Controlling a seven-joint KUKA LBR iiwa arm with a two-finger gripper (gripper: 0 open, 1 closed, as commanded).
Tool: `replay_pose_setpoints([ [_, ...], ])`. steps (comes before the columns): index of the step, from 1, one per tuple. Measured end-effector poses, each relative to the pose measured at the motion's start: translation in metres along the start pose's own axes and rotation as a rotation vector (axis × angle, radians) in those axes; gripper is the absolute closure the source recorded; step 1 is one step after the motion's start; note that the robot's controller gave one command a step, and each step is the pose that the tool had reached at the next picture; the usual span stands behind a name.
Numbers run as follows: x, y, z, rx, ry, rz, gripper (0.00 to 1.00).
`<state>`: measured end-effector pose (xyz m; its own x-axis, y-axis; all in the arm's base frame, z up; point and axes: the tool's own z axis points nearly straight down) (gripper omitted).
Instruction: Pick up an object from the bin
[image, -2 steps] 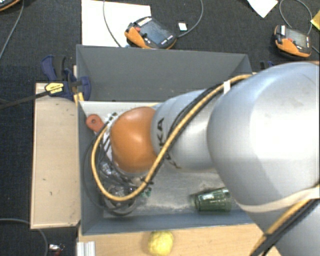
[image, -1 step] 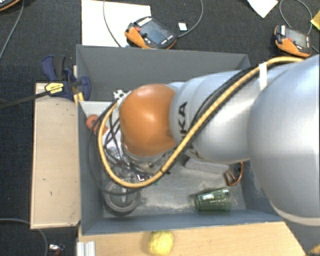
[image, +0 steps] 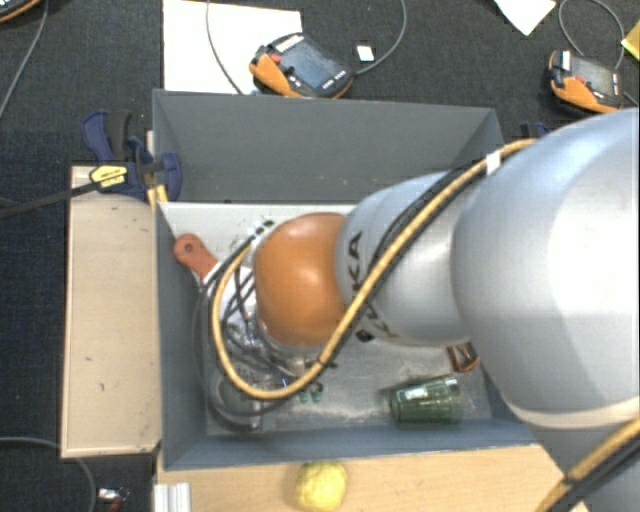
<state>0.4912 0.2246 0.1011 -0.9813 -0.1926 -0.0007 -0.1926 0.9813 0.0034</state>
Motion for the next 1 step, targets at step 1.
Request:
replay_pose_setpoints([
  [1,-0.1001,0.0019,0.0283,-0.004,-0.014,-0.076,0.0],
])
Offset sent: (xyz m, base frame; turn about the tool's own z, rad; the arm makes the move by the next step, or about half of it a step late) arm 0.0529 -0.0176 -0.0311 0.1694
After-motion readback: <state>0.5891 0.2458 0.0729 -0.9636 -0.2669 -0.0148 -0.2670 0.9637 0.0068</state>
